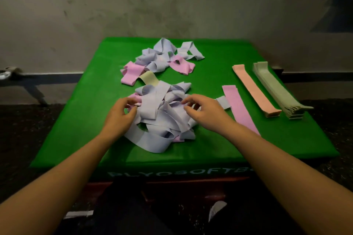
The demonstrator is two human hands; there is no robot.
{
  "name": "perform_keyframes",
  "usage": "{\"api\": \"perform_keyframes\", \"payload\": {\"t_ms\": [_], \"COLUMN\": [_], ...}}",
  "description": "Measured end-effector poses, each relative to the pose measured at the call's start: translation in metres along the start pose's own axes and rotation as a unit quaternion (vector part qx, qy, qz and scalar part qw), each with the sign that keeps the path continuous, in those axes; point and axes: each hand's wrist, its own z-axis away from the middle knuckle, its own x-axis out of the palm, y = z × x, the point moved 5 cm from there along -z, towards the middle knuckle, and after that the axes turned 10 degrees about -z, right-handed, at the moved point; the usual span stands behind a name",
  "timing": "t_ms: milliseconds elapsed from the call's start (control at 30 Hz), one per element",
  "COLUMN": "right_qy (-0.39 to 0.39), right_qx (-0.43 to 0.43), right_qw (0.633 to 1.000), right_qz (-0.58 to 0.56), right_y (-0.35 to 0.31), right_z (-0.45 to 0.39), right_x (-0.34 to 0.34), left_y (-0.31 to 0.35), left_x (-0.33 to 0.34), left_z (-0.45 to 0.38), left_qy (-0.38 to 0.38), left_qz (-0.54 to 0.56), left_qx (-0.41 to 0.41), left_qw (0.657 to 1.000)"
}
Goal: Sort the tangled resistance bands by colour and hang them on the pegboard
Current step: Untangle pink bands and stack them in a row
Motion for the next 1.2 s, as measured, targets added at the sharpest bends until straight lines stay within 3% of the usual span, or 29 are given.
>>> {"api": "perform_keyframes", "payload": {"t_ms": [400,533,733,833,1033,1200], "right_qy": [-0.089,-0.11,-0.132,-0.108,-0.08,-0.069], "right_qx": [-0.067,-0.047,-0.001,-0.016,-0.096,-0.029], "right_qw": [0.988,0.982,0.944,0.955,0.985,0.996], "right_qz": [0.105,0.143,0.302,0.277,0.119,-0.05], "right_y": [-0.032,-0.035,-0.015,-0.016,-0.064,-0.088], "right_z": [-0.102,-0.134,-0.154,-0.146,-0.13,-0.112], "right_x": [0.096,0.131,0.153,0.15,0.112,0.082], "left_y": [-0.042,-0.041,-0.043,-0.043,-0.035,-0.021], "left_x": [0.004,0.007,0.009,0.01,0.003,0.001], "left_z": [-0.01,-0.008,-0.008,-0.005,0.002,0.001], "left_qy": [0.086,0.083,0.096,0.1,0.116,0.046], "left_qz": [0.051,0.044,0.065,0.082,0.117,0.12], "left_qx": [-0.073,-0.065,-0.055,-0.05,-0.039,-0.037], "left_qw": [0.992,0.993,0.992,0.99,0.986,0.991]}}
